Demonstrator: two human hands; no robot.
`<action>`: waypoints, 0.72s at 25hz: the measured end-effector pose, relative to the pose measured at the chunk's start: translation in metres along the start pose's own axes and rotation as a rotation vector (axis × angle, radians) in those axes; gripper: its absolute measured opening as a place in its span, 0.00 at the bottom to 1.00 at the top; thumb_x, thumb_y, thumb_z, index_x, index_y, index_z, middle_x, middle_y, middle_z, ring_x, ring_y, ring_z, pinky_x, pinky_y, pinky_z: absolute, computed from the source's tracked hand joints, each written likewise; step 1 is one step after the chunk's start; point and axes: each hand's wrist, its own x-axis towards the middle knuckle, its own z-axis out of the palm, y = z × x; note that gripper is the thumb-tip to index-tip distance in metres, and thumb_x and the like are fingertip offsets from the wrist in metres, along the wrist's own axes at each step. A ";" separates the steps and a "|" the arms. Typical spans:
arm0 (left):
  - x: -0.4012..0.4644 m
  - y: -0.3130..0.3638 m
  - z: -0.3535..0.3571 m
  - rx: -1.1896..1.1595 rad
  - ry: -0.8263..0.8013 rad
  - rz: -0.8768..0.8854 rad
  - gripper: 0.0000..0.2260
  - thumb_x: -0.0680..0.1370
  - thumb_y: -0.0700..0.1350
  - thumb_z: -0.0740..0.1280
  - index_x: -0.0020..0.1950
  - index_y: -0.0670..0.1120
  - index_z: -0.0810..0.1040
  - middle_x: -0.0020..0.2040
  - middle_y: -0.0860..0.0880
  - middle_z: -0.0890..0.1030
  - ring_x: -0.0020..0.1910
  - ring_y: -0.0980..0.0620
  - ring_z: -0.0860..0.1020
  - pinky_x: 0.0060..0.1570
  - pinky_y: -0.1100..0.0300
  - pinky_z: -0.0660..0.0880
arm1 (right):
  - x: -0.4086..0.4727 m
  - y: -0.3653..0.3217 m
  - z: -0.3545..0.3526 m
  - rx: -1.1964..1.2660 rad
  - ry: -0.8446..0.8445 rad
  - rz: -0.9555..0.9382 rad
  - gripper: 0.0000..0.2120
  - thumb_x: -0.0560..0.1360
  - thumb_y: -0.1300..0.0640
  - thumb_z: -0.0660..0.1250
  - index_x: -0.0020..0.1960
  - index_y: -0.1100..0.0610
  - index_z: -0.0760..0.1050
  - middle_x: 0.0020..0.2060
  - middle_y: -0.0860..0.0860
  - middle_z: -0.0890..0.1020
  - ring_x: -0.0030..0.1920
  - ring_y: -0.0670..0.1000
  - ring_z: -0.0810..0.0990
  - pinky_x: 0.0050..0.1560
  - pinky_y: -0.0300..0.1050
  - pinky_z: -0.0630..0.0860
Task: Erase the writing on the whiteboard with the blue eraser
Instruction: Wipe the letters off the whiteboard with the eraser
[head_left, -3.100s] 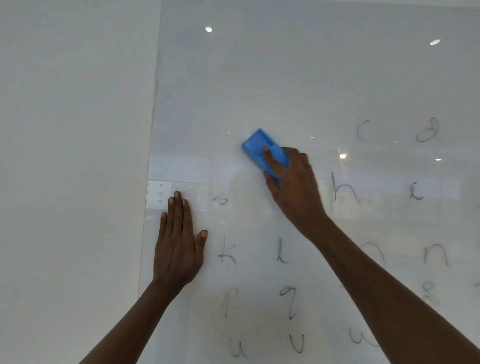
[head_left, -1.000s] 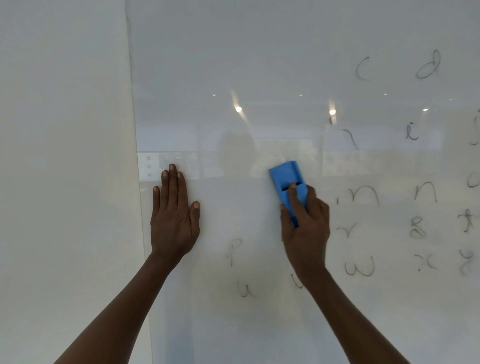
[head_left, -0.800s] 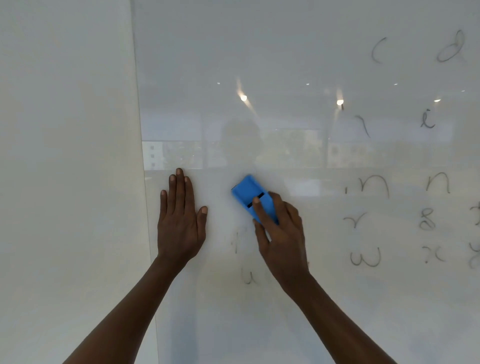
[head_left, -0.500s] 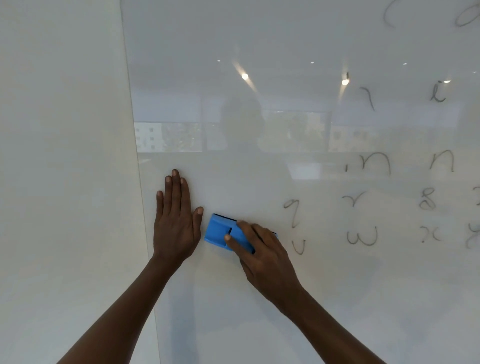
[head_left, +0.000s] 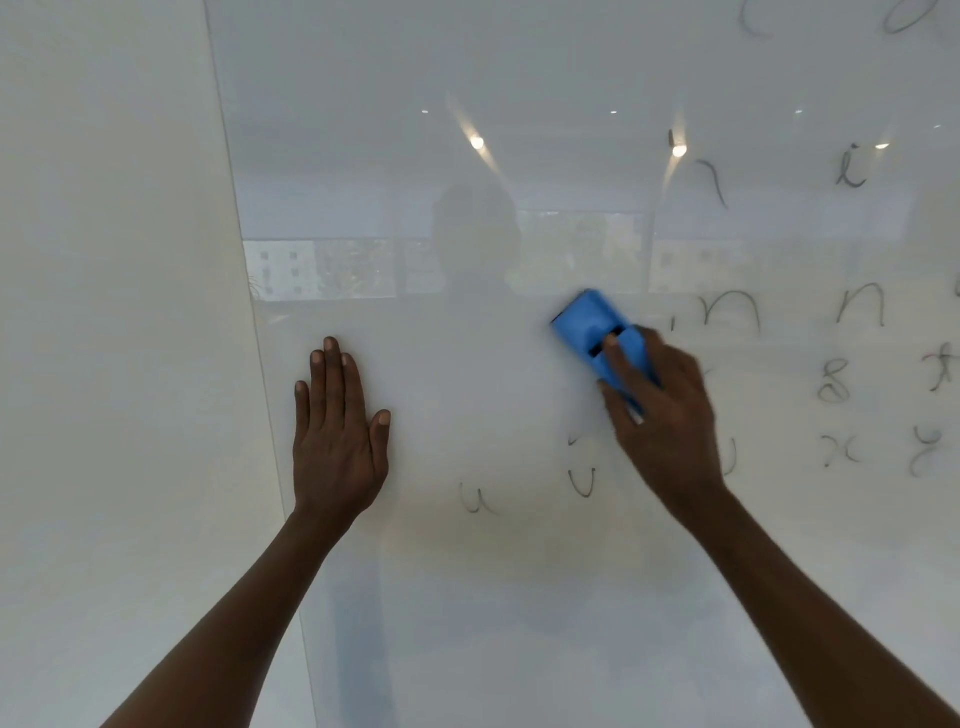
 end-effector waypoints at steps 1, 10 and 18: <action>0.000 0.000 0.000 0.000 0.004 0.001 0.31 0.85 0.50 0.51 0.83 0.39 0.44 0.84 0.42 0.45 0.84 0.47 0.41 0.82 0.52 0.39 | 0.003 0.012 -0.006 0.000 0.028 0.072 0.22 0.75 0.61 0.71 0.68 0.57 0.74 0.65 0.63 0.75 0.57 0.60 0.74 0.58 0.48 0.73; 0.000 -0.001 0.001 -0.017 0.016 0.006 0.31 0.85 0.50 0.50 0.83 0.40 0.42 0.84 0.43 0.44 0.84 0.49 0.40 0.82 0.52 0.39 | -0.012 0.030 -0.012 0.139 0.247 0.549 0.24 0.76 0.57 0.70 0.70 0.56 0.71 0.59 0.60 0.79 0.52 0.62 0.76 0.52 0.55 0.77; -0.001 0.000 0.000 -0.013 0.010 0.013 0.30 0.85 0.50 0.51 0.83 0.40 0.43 0.84 0.42 0.44 0.84 0.49 0.39 0.82 0.52 0.39 | -0.049 -0.085 0.038 0.159 0.080 0.277 0.22 0.74 0.60 0.71 0.68 0.56 0.74 0.64 0.61 0.76 0.57 0.60 0.75 0.60 0.45 0.72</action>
